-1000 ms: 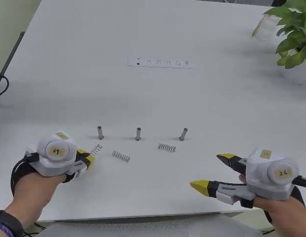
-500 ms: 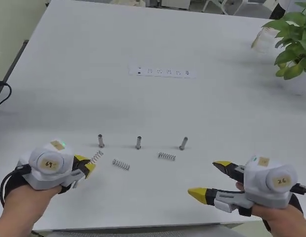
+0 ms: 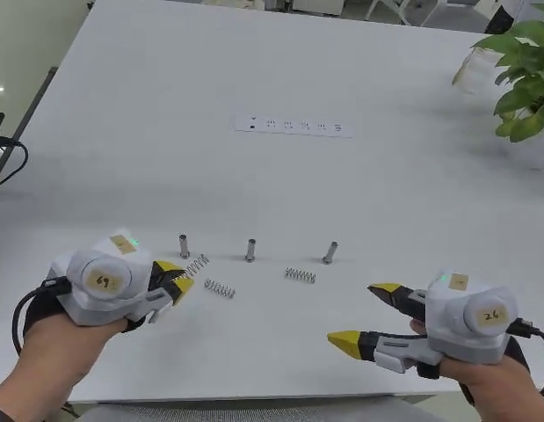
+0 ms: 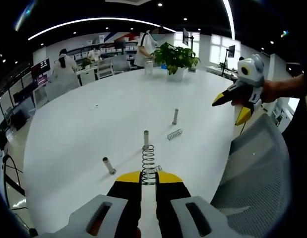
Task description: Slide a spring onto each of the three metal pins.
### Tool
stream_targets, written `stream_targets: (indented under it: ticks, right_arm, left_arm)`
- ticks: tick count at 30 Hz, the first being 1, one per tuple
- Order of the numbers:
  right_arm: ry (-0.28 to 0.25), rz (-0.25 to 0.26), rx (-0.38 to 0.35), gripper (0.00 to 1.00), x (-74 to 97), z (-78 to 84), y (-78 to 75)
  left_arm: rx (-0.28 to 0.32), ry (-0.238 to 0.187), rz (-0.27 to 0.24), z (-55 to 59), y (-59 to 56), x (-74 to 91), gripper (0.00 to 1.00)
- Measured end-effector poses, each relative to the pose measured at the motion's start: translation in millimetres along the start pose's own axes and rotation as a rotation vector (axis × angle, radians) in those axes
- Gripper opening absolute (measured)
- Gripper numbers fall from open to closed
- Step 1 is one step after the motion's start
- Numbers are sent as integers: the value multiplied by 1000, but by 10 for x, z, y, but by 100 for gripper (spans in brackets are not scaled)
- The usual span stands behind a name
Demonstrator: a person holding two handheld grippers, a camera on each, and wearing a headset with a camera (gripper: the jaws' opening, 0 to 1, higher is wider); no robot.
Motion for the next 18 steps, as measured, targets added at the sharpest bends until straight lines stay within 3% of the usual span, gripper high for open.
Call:
stream_targets:
  ticks: [11,18]
  right_arm:
    - [-16,-47,20,57,-81,-96,80]
    - [-32,-107,40,45,-133,-158,176]
  left_arm:
    - [-91,-17,112,-194,-258,-92,2]
    - [-151,-40,157,-350,-355,-131,2]
Point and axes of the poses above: the centre of the closed fingertips' face, and the gripper's own axes: x roughly backward along the fingers, y roughly to its left, z roughly out of its underside, the point moved 7 cm from there along x, roughly backward along the fingers, and after that the axes turned 8 degrees about -x, right-handed, at the moved point
